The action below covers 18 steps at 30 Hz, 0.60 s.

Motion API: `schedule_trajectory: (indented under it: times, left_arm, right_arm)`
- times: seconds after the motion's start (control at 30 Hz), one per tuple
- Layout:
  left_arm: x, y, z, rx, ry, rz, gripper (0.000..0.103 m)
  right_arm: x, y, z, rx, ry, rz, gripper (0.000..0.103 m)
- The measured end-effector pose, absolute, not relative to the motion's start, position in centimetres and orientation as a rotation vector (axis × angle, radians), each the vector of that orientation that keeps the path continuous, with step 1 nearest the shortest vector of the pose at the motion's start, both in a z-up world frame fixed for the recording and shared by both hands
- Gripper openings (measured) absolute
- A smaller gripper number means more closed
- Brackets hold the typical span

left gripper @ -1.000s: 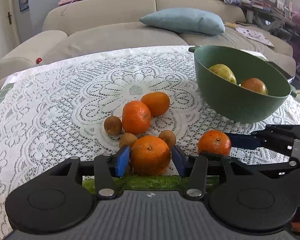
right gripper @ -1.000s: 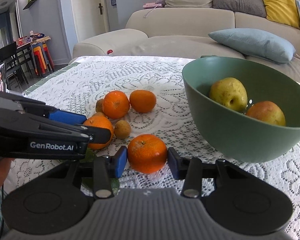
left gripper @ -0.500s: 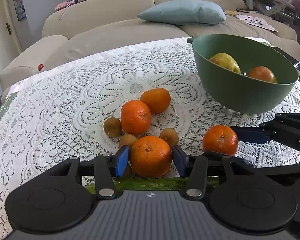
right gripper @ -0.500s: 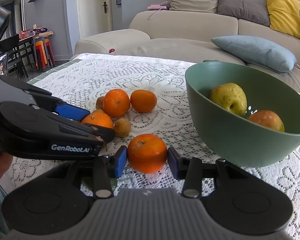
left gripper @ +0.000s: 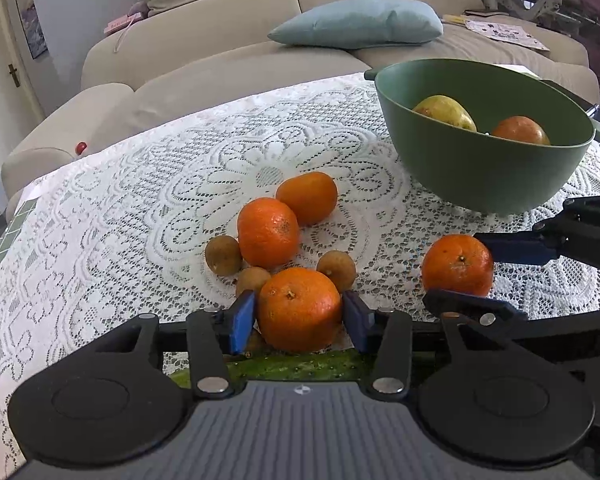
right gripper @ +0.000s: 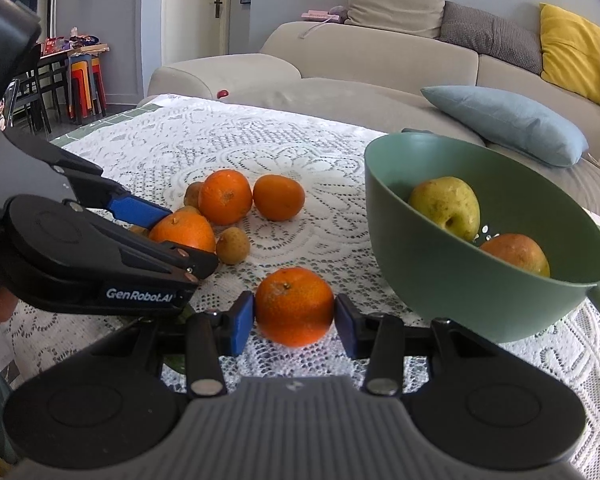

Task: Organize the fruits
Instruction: 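Grasp a mandarin with the left tool while the right tool grasps another mandarin, then carry both mandarins over the green colander and lower them inside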

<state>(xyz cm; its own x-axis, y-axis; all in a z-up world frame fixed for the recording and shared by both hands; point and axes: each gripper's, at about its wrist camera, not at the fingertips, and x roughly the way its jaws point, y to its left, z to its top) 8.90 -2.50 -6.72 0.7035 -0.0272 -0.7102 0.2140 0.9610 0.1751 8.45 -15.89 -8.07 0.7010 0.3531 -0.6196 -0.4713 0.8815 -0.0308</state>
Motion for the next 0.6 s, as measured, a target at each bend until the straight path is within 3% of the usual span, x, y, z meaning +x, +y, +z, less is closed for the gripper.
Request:
schedule_trajectory:
  times: [0.6]
  left_arm:
    - [7.4, -2.2, -4.8, 0.172, 0.733, -0.096, 0.051]
  right_arm:
    - [7.9, -16.2, -6.7, -0.198, 0.618, 0.474, 0.040]
